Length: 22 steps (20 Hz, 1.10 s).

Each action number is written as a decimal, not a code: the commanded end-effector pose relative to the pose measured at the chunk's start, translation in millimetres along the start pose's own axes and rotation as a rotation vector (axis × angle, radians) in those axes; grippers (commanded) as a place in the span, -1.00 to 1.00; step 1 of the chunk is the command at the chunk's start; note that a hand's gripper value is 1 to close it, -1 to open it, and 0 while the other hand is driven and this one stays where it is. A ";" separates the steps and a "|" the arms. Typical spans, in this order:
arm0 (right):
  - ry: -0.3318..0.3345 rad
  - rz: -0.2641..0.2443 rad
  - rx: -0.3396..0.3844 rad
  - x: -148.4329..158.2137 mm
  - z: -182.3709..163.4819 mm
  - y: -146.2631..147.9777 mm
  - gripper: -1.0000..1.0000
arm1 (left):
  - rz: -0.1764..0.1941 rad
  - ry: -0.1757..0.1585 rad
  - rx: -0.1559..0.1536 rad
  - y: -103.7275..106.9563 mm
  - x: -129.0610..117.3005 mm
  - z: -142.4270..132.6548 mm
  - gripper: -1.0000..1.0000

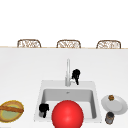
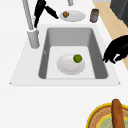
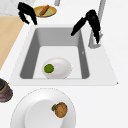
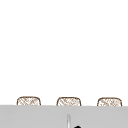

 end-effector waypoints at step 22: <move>-0.027 0.041 -0.014 -16.5 29.2 -43.7 -1.00 | 0.000 0.000 0.000 0.0 0.0 0.0 0.00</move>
